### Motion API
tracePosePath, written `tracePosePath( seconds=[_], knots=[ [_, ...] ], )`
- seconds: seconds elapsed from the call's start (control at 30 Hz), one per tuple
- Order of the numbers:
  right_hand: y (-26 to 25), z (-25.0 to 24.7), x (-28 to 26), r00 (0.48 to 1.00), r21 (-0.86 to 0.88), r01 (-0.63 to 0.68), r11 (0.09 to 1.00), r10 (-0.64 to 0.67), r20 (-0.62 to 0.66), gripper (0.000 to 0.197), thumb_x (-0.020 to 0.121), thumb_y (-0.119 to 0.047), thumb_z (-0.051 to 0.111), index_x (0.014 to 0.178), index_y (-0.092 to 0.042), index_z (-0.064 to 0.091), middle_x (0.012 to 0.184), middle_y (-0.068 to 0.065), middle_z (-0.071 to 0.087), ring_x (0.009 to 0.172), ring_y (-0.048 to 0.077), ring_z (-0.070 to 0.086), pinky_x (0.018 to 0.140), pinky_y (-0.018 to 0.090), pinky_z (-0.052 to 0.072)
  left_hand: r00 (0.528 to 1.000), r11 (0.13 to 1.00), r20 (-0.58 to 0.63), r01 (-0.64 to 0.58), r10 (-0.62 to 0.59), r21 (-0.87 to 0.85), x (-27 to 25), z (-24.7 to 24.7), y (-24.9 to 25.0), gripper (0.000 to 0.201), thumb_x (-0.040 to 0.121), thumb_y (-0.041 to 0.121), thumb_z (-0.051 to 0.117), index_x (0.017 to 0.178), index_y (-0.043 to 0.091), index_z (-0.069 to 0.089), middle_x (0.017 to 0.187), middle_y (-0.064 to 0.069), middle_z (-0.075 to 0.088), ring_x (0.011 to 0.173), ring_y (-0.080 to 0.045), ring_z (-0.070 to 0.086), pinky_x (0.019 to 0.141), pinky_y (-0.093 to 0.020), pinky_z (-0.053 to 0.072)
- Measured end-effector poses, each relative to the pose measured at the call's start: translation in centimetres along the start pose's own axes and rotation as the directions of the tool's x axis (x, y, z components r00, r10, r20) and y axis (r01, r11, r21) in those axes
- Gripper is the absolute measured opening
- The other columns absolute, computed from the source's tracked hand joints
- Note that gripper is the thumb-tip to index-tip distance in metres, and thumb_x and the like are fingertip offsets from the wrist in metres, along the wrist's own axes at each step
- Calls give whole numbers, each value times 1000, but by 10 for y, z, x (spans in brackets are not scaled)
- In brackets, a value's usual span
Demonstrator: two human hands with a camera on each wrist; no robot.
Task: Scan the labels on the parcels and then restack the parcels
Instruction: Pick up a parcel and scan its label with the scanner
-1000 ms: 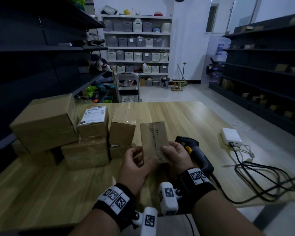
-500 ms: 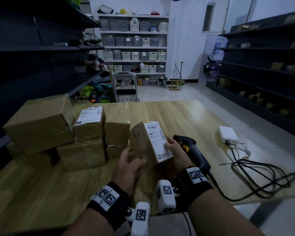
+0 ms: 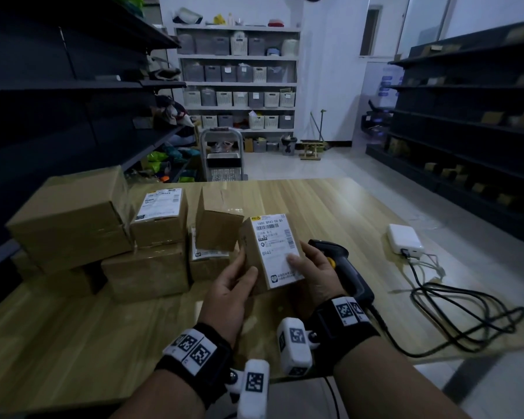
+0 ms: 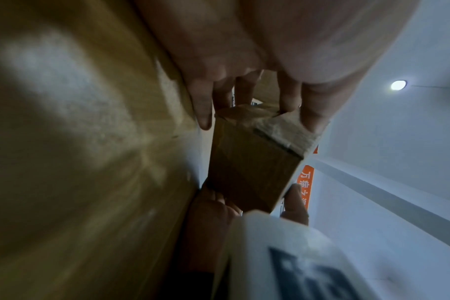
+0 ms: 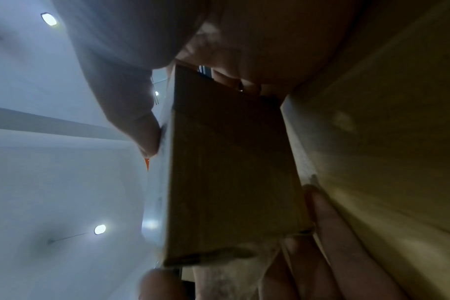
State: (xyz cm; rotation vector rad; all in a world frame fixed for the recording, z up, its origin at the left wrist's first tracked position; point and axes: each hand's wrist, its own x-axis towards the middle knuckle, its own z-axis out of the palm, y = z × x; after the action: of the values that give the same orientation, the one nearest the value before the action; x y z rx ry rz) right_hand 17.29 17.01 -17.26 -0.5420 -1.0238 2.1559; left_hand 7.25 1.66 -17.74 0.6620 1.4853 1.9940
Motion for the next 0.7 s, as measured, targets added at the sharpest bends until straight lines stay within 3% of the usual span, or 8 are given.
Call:
tracePosePath(
  seconds=[0.1,0.2,0.33,0.4,0.47,0.53,0.6,0.7],
  knots=[
    [-2,4,-6,1000,-22,15,1000,-15,15,55,79,2,82,130,-12,64,120,21,78,105,43,76,89,60,62,998,997,39,-49,47,66,-3,1,3,61,88,42,89,144,47,66,131,5,81,126,-18,76,110,-50,59],
    [-3,3,-5,1000,2,5,1000,-5,17,56,77,0,84,128,-12,64,117,20,79,101,42,78,83,57,64,996,995,81,-50,43,89,-3,-2,1,90,80,39,95,160,36,55,135,4,80,130,-19,74,112,-55,58],
    [-2,7,-1,996,0,-48,999,48,-76,73,73,-42,92,132,-8,66,127,27,72,108,48,74,88,63,61,995,991,52,-90,85,100,-6,-3,1,93,79,25,97,161,34,54,133,5,81,126,-17,76,109,-52,61],
    [-6,10,-2,989,16,-81,997,83,-123,64,85,-59,75,126,-10,70,122,24,76,105,46,76,87,60,62,993,990,55,-111,107,89,-8,-2,2,97,75,27,95,162,32,53,134,3,80,128,-18,75,109,-51,60],
    [-10,13,-2,981,52,-98,994,105,-162,55,97,-61,57,123,-14,71,119,18,78,108,44,74,95,63,58,992,990,58,-115,111,77,-8,-3,2,91,78,22,90,161,32,54,133,2,81,126,-19,76,108,-50,61],
    [-13,11,-5,970,83,-70,994,87,-225,57,96,-62,59,127,-14,71,124,16,77,116,43,72,105,66,53,994,994,63,-94,91,56,-9,-2,4,87,79,21,90,159,34,56,131,1,82,125,-21,77,108,-53,60],
    [-20,10,-13,956,115,-40,993,72,-285,57,96,-59,61,128,-13,70,125,15,77,119,38,71,108,60,53,996,997,65,-65,62,43,-10,-3,6,82,86,15,90,160,33,56,129,0,82,123,-23,78,108,-56,60],
    [-29,4,-25,941,78,59,995,-30,-338,54,94,-53,70,122,-7,72,115,15,80,111,32,75,102,51,58,998,998,60,-27,24,53,-11,-3,10,75,95,15,84,160,36,54,124,5,84,119,-21,79,106,-55,62]
  ],
)
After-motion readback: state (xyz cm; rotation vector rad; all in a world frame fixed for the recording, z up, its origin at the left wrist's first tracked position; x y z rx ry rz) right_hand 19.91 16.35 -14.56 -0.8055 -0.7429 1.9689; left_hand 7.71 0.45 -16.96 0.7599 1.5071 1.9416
